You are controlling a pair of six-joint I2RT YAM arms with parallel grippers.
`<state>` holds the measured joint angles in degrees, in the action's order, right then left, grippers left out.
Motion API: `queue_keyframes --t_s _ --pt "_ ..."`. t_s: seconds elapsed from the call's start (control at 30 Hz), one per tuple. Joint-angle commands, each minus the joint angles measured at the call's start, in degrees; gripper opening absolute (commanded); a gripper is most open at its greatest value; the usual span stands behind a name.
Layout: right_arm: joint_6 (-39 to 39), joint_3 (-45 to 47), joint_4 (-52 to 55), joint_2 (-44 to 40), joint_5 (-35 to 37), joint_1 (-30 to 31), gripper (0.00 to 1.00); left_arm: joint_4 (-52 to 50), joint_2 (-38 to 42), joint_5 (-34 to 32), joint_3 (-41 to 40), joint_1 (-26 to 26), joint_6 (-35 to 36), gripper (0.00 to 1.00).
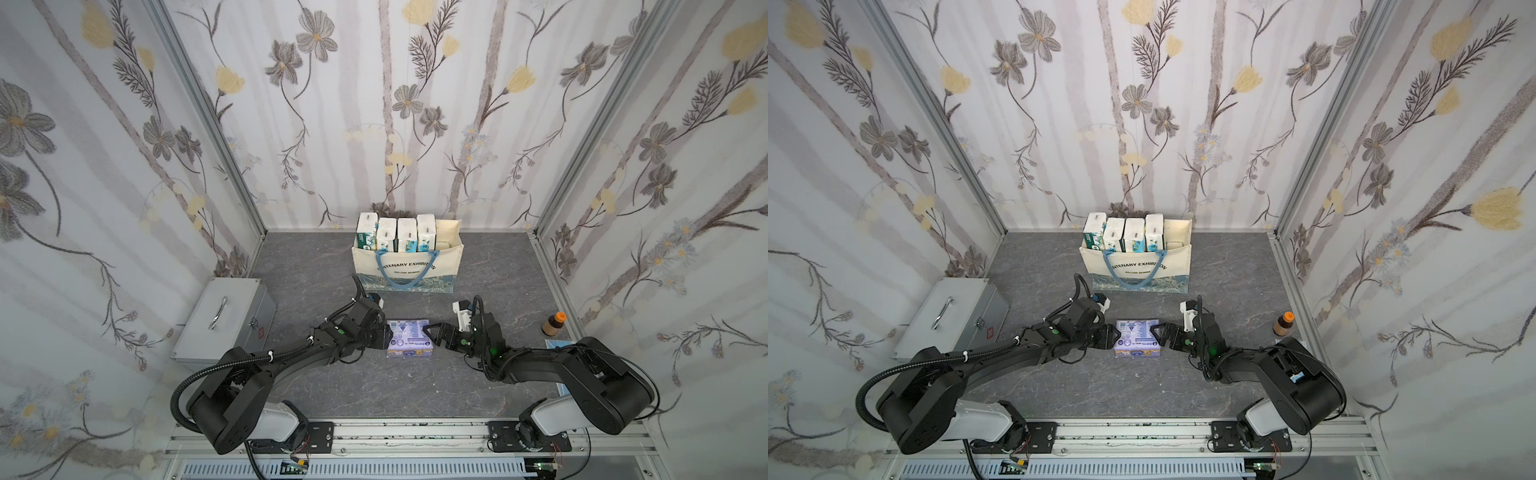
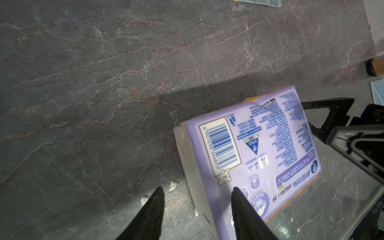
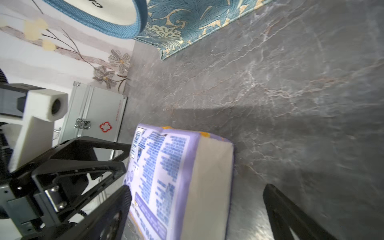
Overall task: Put tissues into the canvas bag
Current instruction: Pick up the pack of facial tissues from the center of the board.
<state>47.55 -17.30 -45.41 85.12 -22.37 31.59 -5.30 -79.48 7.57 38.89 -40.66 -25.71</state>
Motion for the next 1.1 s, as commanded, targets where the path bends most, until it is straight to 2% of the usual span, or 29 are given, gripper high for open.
queue_keyframes --t_s 0.0,0.2,0.43,0.63,1.07 --pt "1.51 -0.43 -6.72 1.89 -3.46 -0.13 0.99 0.92 -0.62 0.77 1.0 0.06 0.39 0.53" --pt "2.4 0.99 -11.93 3.24 -4.57 -0.06 0.99 -0.52 -2.18 0.0 1.16 0.15 0.83 0.5" --pt "2.37 0.69 -10.1 3.12 -3.78 0.05 0.99 -0.41 -5.78 0.36 1.02 0.64 0.51 0.35" --pt "2.72 -0.05 -9.88 4.28 -4.32 0.12 0.99 0.18 -6.08 -0.12 -0.04 1.33 0.31 0.28" --pt "3.2 -1.86 -9.18 6.52 -6.11 0.27 0.99 1.12 -7.04 0.71 -2.44 3.51 0.16 0.26"
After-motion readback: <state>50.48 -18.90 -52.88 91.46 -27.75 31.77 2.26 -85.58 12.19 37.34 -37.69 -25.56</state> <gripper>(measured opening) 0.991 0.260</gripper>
